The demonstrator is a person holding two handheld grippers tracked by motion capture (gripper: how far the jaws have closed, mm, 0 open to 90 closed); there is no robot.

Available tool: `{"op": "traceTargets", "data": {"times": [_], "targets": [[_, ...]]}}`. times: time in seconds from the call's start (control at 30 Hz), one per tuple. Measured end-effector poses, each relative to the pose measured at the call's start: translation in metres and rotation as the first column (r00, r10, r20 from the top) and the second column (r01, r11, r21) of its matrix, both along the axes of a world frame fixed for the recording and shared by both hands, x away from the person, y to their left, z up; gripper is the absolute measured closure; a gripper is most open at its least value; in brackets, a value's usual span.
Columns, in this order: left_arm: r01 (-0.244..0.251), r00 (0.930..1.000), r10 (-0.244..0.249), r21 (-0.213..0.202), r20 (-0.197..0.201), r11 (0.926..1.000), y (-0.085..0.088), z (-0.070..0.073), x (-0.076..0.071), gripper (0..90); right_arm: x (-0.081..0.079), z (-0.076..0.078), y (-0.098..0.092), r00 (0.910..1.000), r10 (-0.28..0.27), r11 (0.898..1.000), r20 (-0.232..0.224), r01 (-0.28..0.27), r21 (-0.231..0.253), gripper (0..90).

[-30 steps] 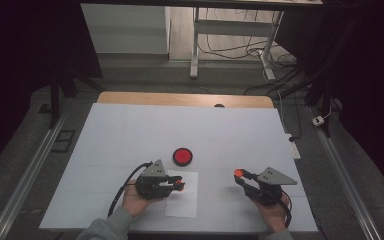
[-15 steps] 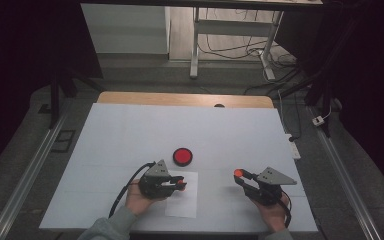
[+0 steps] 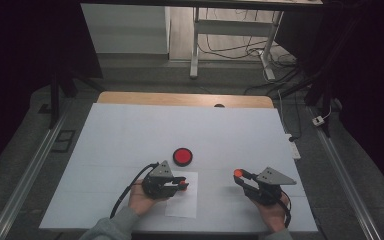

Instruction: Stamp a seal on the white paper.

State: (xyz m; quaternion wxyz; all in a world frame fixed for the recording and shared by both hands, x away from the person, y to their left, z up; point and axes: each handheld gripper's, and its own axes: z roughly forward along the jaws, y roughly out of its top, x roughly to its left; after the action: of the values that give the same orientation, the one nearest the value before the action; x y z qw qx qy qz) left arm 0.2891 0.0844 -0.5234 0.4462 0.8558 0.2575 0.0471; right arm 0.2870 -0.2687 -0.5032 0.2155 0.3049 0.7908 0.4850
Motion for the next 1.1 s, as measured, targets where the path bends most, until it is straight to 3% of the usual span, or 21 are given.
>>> {"op": "traceTargets", "data": {"times": [0.27,1.1], "targets": [[-0.026,0.9995,0.025,0.039,0.021,0.9989,0.000,-0.005,0.000,72.5,0.000,0.000,0.000,1.0000,0.001,1.000,0.000,-0.001,0.000,64.7],[-0.034,0.9981,0.030,0.074,0.053,0.9967,-0.004,-0.012,-0.004,72.5,0.000,0.000,0.000,1.0000,0.000,1.000,0.000,0.000,-0.001,64.7]]}}
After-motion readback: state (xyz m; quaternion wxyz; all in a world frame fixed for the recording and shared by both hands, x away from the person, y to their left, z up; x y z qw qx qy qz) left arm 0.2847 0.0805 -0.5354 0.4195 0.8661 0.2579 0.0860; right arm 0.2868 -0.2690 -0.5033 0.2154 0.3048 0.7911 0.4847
